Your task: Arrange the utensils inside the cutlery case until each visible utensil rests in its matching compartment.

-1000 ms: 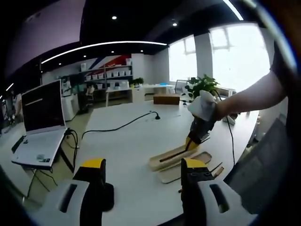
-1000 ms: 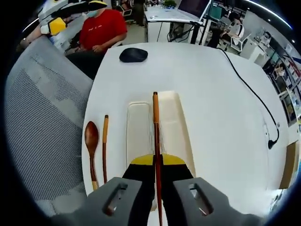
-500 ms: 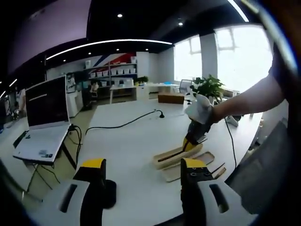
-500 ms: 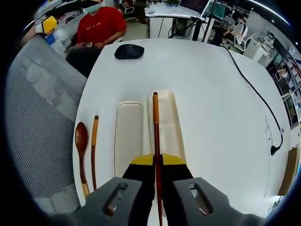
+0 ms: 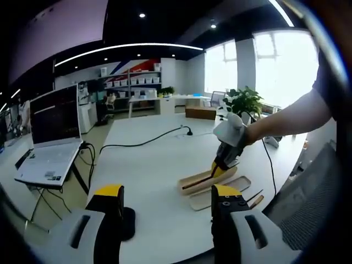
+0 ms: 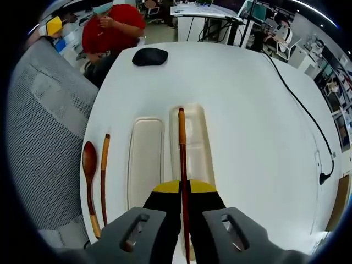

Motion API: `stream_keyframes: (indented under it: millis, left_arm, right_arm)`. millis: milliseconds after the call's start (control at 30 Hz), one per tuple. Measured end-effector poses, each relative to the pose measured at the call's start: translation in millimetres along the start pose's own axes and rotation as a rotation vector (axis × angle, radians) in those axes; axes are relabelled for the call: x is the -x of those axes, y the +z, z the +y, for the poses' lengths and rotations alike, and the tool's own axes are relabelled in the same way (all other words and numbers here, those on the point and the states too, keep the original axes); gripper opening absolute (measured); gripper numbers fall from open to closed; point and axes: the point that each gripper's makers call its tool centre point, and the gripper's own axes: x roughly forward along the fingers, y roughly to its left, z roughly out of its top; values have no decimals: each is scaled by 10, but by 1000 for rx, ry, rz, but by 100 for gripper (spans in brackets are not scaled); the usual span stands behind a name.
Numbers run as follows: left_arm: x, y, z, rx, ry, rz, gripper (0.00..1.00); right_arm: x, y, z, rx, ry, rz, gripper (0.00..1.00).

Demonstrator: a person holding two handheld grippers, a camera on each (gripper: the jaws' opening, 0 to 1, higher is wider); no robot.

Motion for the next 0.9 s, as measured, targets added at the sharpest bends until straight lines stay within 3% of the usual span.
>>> stream_keyframes:
  millis: [900]
  left_arm:
    - [0, -57, 36, 10, 6, 21, 66]
  right_arm:
    - [-186, -55, -67, 3, 15, 15, 0]
